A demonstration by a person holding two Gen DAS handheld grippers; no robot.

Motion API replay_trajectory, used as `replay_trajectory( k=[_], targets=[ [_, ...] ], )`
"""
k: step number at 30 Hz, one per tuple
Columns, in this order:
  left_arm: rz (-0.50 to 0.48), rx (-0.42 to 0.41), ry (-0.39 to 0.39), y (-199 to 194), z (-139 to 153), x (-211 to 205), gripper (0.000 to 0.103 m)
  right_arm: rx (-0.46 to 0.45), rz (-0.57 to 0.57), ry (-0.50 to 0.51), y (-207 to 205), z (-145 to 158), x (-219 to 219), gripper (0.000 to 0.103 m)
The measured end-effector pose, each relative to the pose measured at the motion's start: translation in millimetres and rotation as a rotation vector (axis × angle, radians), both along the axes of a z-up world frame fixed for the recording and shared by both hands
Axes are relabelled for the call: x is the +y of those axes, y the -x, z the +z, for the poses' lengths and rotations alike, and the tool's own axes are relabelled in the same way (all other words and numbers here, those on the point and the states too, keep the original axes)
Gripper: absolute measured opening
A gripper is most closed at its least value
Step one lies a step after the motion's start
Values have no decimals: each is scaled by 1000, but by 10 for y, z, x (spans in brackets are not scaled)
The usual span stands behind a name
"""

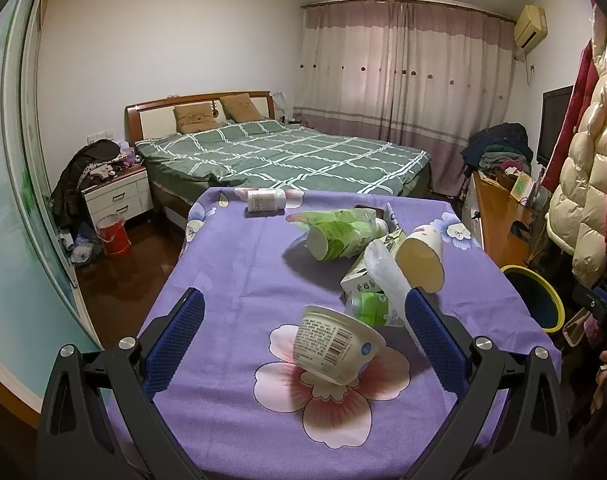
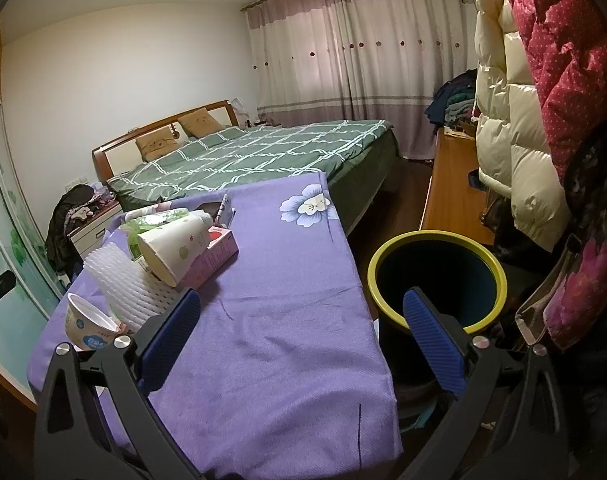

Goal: Collect trash

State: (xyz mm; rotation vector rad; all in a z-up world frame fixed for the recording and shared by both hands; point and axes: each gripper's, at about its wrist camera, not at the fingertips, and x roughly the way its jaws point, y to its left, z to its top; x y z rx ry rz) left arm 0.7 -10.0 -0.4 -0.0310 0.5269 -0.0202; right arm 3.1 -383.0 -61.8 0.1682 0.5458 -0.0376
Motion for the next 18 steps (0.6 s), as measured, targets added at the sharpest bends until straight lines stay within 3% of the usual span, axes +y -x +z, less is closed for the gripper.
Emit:
replay_trajectory(
  k=[18],
  targets=[
    [-4, 18, -3, -59, -61, 0, 99, 13, 6, 1, -77, -36, 70, 97]
  ],
)
